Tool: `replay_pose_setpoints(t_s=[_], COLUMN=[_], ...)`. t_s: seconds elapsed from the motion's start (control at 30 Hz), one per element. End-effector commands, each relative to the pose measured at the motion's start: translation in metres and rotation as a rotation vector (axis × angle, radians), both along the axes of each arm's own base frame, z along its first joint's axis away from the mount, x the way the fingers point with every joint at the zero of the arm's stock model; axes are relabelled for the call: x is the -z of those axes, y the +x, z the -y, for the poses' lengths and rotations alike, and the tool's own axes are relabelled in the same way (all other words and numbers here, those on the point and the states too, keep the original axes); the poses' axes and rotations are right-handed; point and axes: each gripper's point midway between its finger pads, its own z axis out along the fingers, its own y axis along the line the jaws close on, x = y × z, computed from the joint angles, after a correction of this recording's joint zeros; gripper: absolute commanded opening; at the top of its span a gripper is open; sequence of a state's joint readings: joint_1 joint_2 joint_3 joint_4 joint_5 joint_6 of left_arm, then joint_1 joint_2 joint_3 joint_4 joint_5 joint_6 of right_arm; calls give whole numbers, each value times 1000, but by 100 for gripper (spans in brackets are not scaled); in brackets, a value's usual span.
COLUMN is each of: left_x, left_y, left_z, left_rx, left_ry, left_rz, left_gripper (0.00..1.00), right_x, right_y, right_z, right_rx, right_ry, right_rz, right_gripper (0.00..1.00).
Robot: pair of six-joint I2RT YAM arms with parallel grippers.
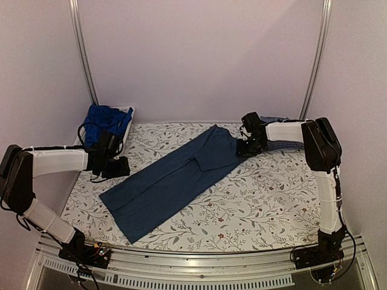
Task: Fold and stack the mixed laundry pile
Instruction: Rotate the rectangle-folded T-shirt at the center of the board.
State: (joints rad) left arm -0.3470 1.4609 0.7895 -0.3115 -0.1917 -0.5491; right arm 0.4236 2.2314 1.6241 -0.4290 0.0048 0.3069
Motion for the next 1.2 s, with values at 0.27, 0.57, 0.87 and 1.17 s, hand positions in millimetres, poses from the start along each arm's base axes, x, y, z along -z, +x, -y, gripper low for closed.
replay_pose_setpoints(t_s=[0.27,0.57,0.87,1.17], left_x=[25,66,98,91], left_y=[-45,-103,-175,-222], left_z=[106,132,166,295], left_rx=[407,576,769,989], left_ry=[152,328,429,302], left_rz=[-115,-250,-379,-362], left_gripper=[48,32,21,21], right_x=[-16,-78,-105,-103], right_y=[107,73,47,17], right_z=[8,4,12,23], right_rx=[-61,-69,-81,-84], right_ry=[-139,-9,42,71], right_rz=[183,230,215,158], right_gripper=[42,51,57,57])
